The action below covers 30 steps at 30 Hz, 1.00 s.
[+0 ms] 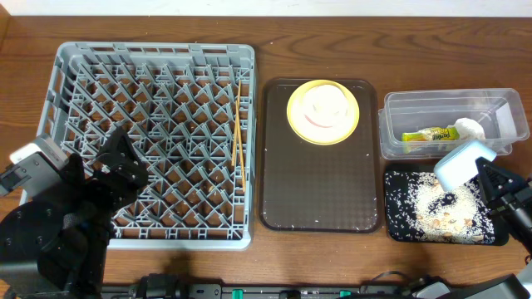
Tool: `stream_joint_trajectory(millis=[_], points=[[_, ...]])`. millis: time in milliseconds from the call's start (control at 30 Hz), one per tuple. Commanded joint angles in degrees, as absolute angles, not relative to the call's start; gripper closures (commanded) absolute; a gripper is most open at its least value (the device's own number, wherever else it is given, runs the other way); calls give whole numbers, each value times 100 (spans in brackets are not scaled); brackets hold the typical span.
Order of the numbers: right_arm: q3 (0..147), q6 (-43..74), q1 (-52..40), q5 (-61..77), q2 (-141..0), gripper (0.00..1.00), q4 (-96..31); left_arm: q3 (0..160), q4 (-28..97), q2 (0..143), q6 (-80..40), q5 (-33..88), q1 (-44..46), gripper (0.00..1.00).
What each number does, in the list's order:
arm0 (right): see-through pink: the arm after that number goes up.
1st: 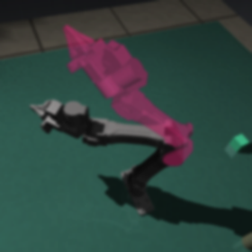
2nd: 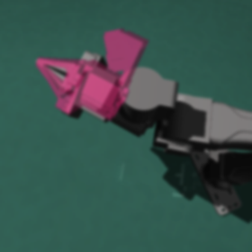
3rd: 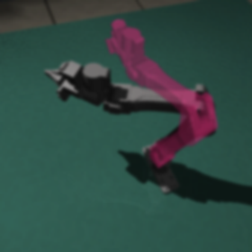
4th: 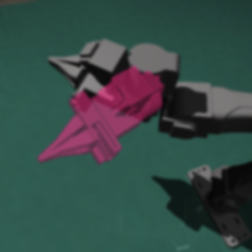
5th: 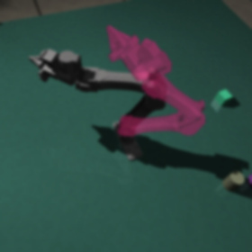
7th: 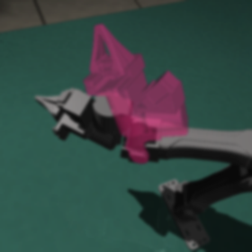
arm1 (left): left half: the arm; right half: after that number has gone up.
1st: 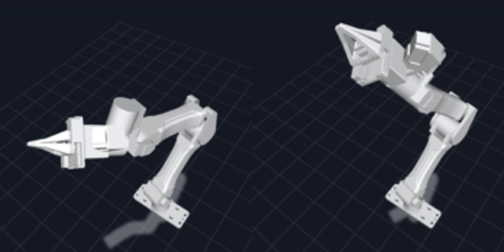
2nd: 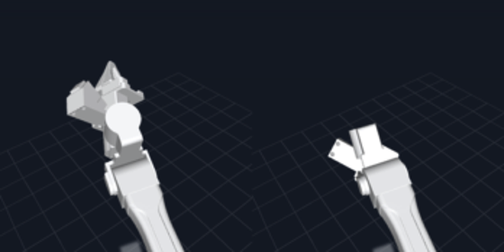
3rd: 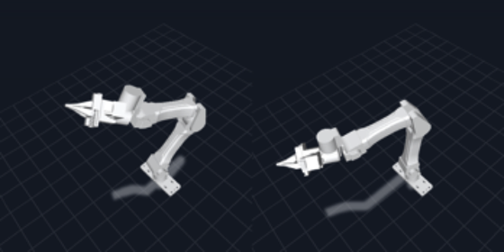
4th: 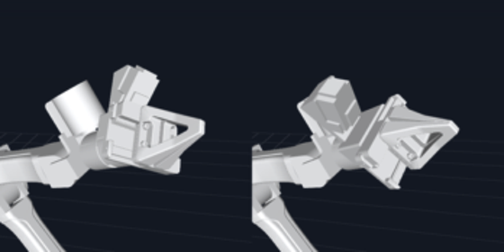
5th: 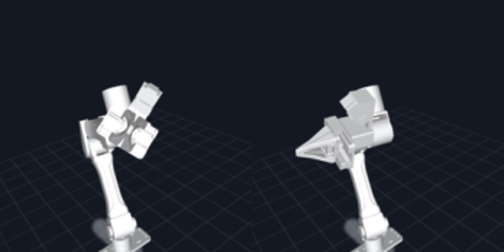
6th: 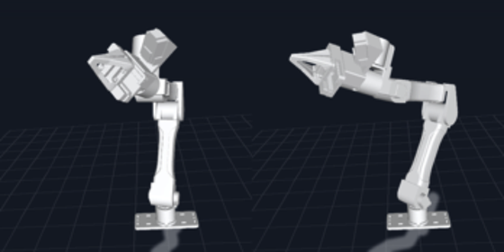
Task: Sort waste into correct bins and load items into the dishwasher rack
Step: 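Tip the bowl over the black tray to pour out the rice, then set the empty bowl back on the brown tray and release it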
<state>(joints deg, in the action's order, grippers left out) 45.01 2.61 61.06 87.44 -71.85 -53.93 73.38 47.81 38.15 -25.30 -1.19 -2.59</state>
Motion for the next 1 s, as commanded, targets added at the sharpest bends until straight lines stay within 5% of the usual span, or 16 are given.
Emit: stream_joint_trajectory(millis=[0, 300, 500, 667, 967], points=[[4521, 429, 6071, 8941, -7196, 99, -5319, 7413, 4779, 3809, -2497, -60, -294, 10], [4521, 316, 5959, 8403, -7196, 99, -5188, 7413, 4779, 3809, -2497, -60, -294, 11], [4943, 1039, 5002, 7223, -7190, 99, -4829, 7413, 4779, 3811, -2497, -60, -294, 11], [6025, 1050, 3063, 5640, -7175, 99, -5201, 7413, 4779, 3809, -2497, -60, -294, 11], [6794, 1929, -2097, 631, -7373, 99, -5024, 7411, 4779, 3809, -2497, -60, -294, 11]])
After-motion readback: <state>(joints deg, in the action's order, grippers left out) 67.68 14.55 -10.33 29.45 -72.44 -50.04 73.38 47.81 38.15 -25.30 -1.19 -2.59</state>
